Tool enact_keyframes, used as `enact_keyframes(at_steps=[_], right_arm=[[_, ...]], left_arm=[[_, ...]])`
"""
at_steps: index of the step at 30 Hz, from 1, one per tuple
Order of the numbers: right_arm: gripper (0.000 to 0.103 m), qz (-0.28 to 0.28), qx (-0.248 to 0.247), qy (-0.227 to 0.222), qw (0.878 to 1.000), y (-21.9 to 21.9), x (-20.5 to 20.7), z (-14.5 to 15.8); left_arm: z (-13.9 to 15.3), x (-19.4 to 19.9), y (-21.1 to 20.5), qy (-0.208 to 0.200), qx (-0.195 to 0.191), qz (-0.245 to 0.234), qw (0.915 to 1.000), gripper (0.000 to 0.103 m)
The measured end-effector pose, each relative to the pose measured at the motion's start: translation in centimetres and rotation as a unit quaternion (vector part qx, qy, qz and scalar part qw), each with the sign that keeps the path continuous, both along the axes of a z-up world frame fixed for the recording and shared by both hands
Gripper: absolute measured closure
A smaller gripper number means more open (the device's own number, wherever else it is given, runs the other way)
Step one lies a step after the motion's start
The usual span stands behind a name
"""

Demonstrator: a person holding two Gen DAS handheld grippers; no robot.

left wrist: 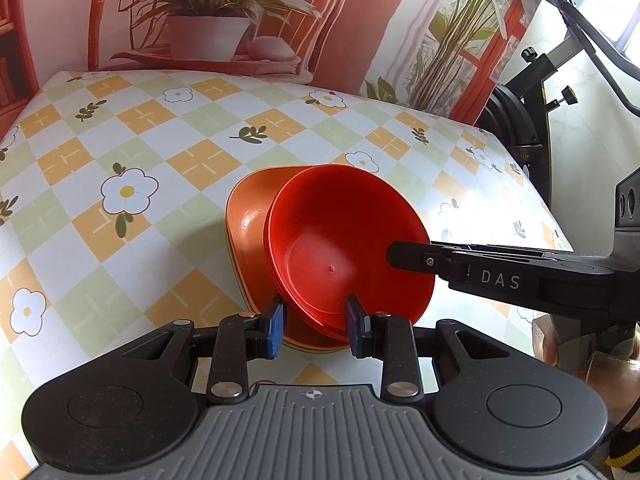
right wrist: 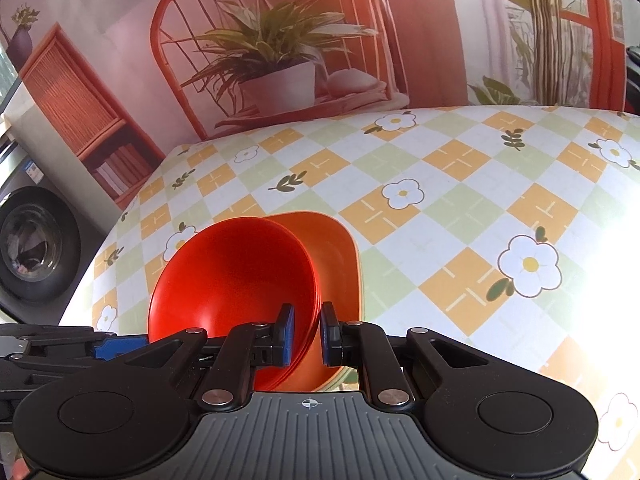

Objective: Organize plates and bowls

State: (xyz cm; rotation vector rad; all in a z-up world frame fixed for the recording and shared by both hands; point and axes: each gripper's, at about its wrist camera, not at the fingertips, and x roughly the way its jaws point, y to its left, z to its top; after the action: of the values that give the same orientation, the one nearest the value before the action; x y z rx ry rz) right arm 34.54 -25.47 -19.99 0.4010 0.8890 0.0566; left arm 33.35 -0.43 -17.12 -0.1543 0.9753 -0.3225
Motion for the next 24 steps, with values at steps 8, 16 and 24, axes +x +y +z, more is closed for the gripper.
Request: enact_keyframes(at_steps=[8,16,24], right_arm=[[0.089,0.0,0.004,0.007,1.0,0.0,-0.2,-0.1],[0.084,-0.005,-0.003,0.009,1.0,0.1,-0.4,0.1],[0.079,-0.011,-0.024,-0.007,1.0,0.2,-1.1,1.4]], left_arm=[[0.0,0.0,0.1,0.0,0.0,-0.005,1.0,0.071],[0.2,-0.1,0.1,-0.008,0.007,-0.001,0.9999,0.07],[1.3,-1.1,-0.2,-0.025,0.036,0.003,0.999,0.058]])
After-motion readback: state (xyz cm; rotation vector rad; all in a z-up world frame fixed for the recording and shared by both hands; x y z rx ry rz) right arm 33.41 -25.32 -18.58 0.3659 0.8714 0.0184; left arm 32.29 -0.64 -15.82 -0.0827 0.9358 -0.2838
